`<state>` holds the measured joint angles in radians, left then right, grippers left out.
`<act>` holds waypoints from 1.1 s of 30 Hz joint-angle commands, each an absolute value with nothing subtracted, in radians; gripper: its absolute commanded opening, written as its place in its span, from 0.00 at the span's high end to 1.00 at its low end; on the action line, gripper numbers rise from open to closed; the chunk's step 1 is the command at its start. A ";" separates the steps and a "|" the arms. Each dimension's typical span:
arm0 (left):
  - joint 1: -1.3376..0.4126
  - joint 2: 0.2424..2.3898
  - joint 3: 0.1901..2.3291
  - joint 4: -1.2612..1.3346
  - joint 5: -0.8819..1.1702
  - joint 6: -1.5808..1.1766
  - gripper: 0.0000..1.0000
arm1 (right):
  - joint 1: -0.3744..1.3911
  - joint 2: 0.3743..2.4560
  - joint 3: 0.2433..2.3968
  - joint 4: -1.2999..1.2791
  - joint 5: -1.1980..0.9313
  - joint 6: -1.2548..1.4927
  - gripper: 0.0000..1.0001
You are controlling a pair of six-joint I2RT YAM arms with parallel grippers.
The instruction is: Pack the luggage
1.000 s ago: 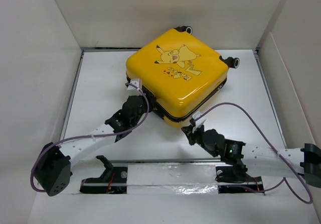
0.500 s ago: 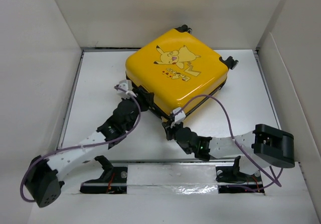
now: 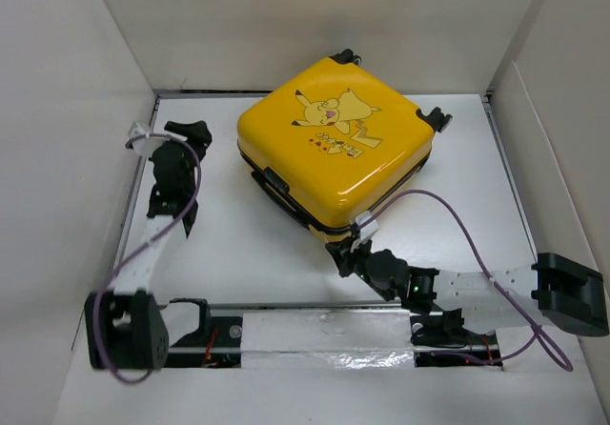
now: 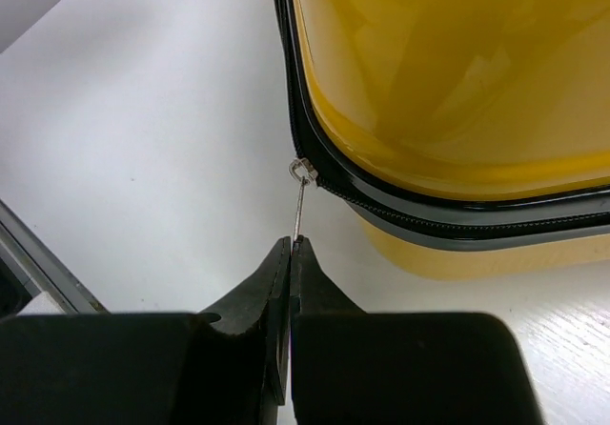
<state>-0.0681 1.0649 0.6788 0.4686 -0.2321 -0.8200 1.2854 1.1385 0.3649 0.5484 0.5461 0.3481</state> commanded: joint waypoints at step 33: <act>-0.064 2.142 1.593 0.352 0.460 -0.699 0.45 | 0.120 1.096 0.512 0.373 0.029 0.334 1.00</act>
